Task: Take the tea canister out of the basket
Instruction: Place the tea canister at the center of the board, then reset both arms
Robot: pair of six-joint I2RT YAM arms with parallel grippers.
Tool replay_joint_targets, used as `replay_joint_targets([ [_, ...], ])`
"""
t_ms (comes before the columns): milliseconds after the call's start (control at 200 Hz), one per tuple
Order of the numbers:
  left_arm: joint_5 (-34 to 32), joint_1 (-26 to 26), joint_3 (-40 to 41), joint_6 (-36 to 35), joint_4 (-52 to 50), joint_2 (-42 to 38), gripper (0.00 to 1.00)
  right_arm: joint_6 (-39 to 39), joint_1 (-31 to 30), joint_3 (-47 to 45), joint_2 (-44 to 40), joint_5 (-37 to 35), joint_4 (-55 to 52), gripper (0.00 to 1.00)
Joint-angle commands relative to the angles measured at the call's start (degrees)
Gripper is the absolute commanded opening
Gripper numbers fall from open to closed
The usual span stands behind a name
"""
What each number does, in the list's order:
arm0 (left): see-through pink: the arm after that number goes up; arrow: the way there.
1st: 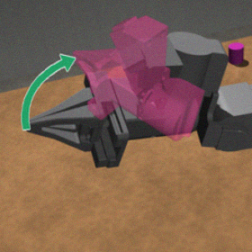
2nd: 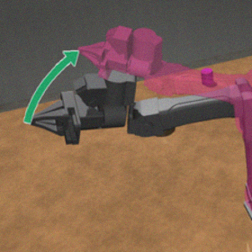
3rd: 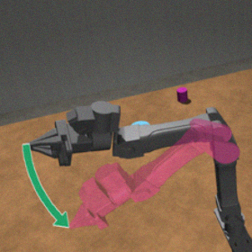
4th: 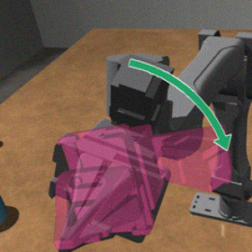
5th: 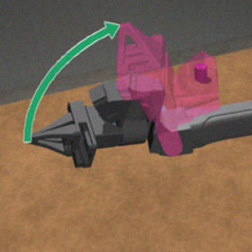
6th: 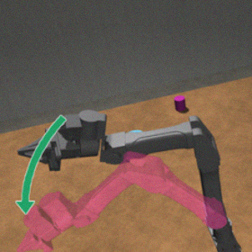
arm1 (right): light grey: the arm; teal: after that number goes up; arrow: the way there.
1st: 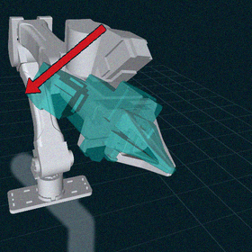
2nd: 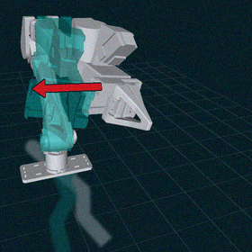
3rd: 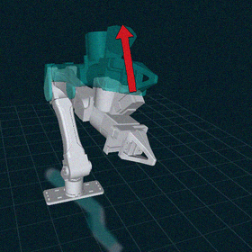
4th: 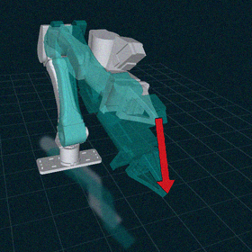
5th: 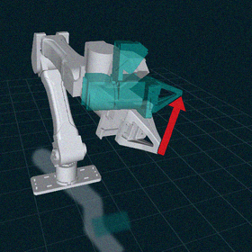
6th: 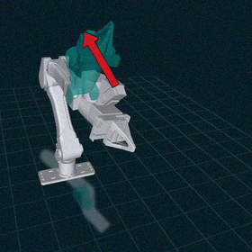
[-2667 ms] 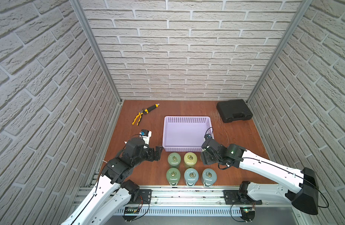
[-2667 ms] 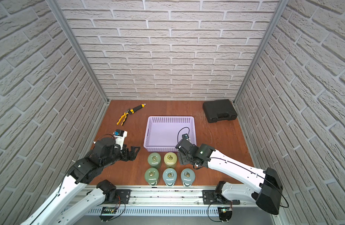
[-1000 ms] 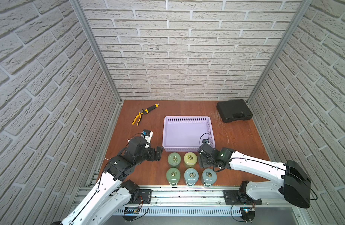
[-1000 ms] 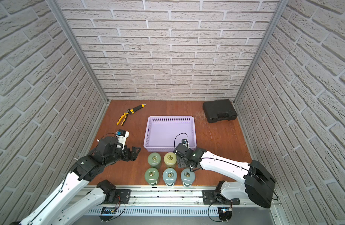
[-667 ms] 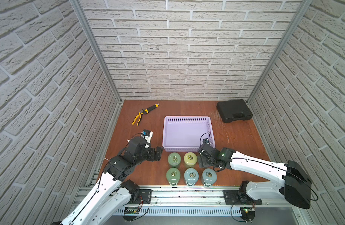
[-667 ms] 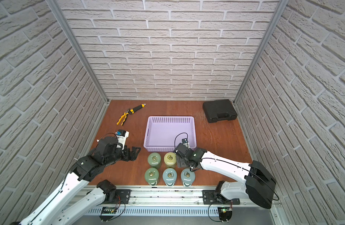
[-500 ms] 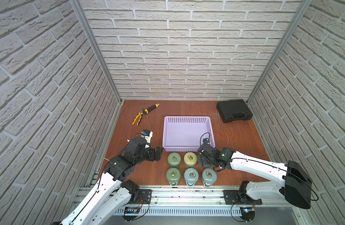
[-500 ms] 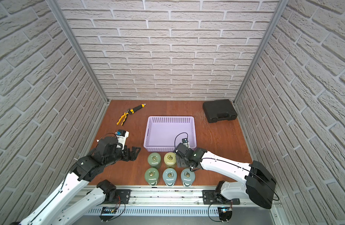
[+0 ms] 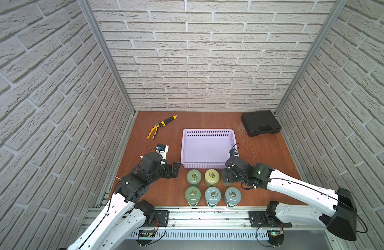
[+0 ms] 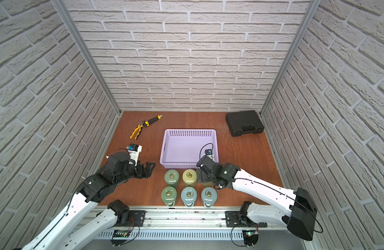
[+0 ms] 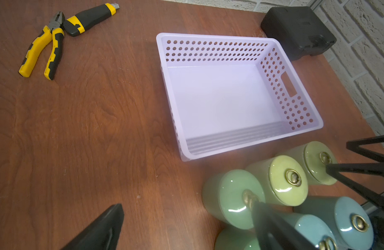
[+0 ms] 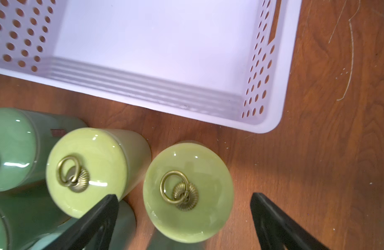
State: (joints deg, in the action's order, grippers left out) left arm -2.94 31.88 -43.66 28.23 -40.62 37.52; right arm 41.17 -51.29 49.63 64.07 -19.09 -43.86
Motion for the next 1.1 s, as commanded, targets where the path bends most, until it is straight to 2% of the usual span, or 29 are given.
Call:
replay_joint_targets([
  [0,-1.7,-0.4,-0.6,-0.6,4.2,0.8,0.98,-1.3,-0.5,2.7,-2.8,-2.9,-4.1,1.0],
  [350,-8.3,-0.3,-2.5,-7.3,6.7,3.5,0.98,-5.5,1.7,5.5,-8.7,-11.3,-7.5,1.0],
  [540,-13.3,-1.9,-1.8,-16.3,10.8,3.5,0.99,-12.7,8.3,5.1,-11.5,-12.4,-5.5,1.0],
  [665,-12.1,-7.4,-2.0,-23.3,13.6,5.8,0.98,-19.1,15.4,3.4,-14.5,-12.2,-2.2,1.0],
  [780,-5.4,-15.6,-2.1,-27.6,16.1,7.4,0.98,-24.4,21.9,0.4,-17.0,-11.5,1.9,1.0],
  [980,3.1,-29.2,-1.1,-29.5,22.0,11.2,0.99,-30.4,32.6,-4.0,-18.4,-7.7,8.8,1.0],
  [1095,7.3,-34.1,1.8,-29.6,28.8,14.3,0.98,-32.7,36.0,-7.3,-18.3,-6.9,13.8,1.0],
])
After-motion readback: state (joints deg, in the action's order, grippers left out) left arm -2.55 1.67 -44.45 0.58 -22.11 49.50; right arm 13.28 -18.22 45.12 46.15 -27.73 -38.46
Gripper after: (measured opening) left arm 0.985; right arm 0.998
